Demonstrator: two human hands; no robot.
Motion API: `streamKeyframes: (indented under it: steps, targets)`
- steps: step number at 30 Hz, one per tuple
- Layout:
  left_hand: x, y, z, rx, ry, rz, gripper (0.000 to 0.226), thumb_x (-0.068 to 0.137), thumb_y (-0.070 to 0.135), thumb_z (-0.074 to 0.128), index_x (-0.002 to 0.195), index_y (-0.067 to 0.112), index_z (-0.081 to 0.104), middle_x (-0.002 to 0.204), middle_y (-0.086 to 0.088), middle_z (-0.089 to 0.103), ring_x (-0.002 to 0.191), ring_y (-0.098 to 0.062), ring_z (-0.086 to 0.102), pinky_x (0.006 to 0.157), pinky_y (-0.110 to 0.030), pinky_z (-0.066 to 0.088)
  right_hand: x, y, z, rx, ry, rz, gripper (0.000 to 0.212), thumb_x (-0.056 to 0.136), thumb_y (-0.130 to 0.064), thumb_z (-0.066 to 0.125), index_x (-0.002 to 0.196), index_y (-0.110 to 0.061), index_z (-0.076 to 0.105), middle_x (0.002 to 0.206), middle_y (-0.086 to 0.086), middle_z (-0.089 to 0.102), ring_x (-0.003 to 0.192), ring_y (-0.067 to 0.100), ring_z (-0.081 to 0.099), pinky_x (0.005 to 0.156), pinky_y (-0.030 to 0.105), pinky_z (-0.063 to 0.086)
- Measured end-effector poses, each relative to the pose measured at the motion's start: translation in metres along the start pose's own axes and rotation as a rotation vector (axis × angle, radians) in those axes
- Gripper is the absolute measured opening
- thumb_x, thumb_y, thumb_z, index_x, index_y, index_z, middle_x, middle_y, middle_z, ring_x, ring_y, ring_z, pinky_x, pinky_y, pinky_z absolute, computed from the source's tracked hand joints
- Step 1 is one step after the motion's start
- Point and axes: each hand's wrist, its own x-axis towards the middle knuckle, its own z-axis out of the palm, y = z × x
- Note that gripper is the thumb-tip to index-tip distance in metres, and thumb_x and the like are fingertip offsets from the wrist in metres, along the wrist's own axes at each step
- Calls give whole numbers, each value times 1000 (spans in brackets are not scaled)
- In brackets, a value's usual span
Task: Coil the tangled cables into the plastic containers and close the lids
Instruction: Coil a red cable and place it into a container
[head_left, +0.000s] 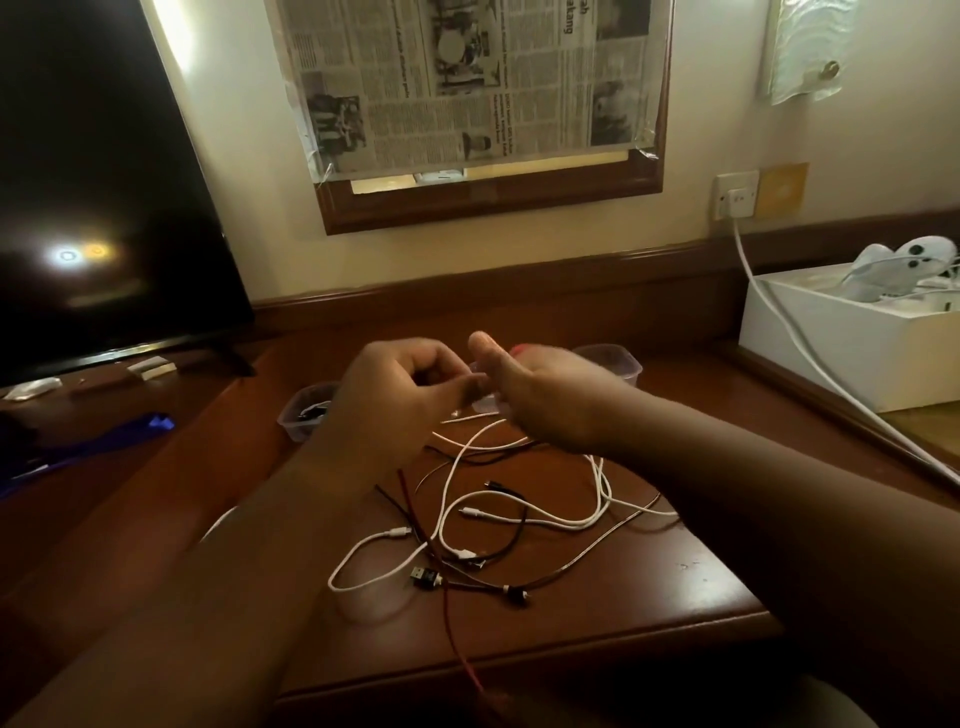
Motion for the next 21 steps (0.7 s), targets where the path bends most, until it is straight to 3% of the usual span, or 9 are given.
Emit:
streamKeyframes:
  steps: [3,5,7,9,12,14,16,18,21]
  targets:
    - [1,-8,-2,-355,-21,-132,31,68,45,82,75,18,69,69,-5,63,63,-26,58,57,-34,49,-3,5,-1,667,-519,76,74,92,-75,12,61,-16,42,47,-3,33,36,11,22,41,23,17]
    - [-3,-9,7,-695,-92,-310,22,75,41,80,77,20,73,81,-17,58,75,-32,50,65,-40,42,-6,3,-3,1098,-748,1,71,92,-74,17,61,-15,42,45,-4,34,34,11,19,39,21,15]
    - [-9,-8,23,-842,-96,-420,13,85,31,68,78,22,75,85,-21,57,74,-34,50,64,-39,39,-7,-3,-4,1375,-725,-148,68,95,-70,19,64,-15,44,47,-4,36,36,13,24,41,23,20]
    - [-17,0,38,-817,-109,-438,20,83,31,61,70,24,75,64,-10,49,54,-21,39,51,-29,23,-6,-7,-6,1470,-441,-303,65,98,-65,17,69,-14,44,52,-2,36,41,14,33,47,26,25]
    - [-26,8,44,-616,-183,-398,23,86,35,59,82,23,79,55,0,38,48,-13,29,48,-29,19,0,-1,-10,979,187,-440,58,99,-59,22,73,-12,46,57,0,39,48,15,36,48,28,30]
    - [-25,8,35,-457,-182,-328,24,90,36,59,86,23,78,55,2,39,49,-12,32,48,-28,24,2,8,-10,159,502,-453,56,96,-62,27,72,-15,50,56,-4,42,46,12,38,48,25,30]
    - [-19,8,23,-328,-151,-216,18,90,33,63,87,24,77,54,8,51,48,-7,43,46,-22,32,0,14,-4,-533,468,-374,59,98,-64,20,70,-21,50,58,-7,44,51,9,42,51,25,30]
    - [-11,10,11,-199,-110,-113,12,93,21,63,91,17,75,59,12,64,52,1,56,49,-11,40,-4,11,5,-547,320,-263,62,94,-63,12,64,-22,47,59,-5,43,52,9,40,52,25,31]
    - [-4,2,2,-315,-92,-116,11,82,25,72,78,15,71,58,6,59,50,-6,48,48,-19,37,-10,-2,10,167,-60,-91,61,98,-65,11,66,-21,40,60,-2,39,43,8,36,49,24,26]
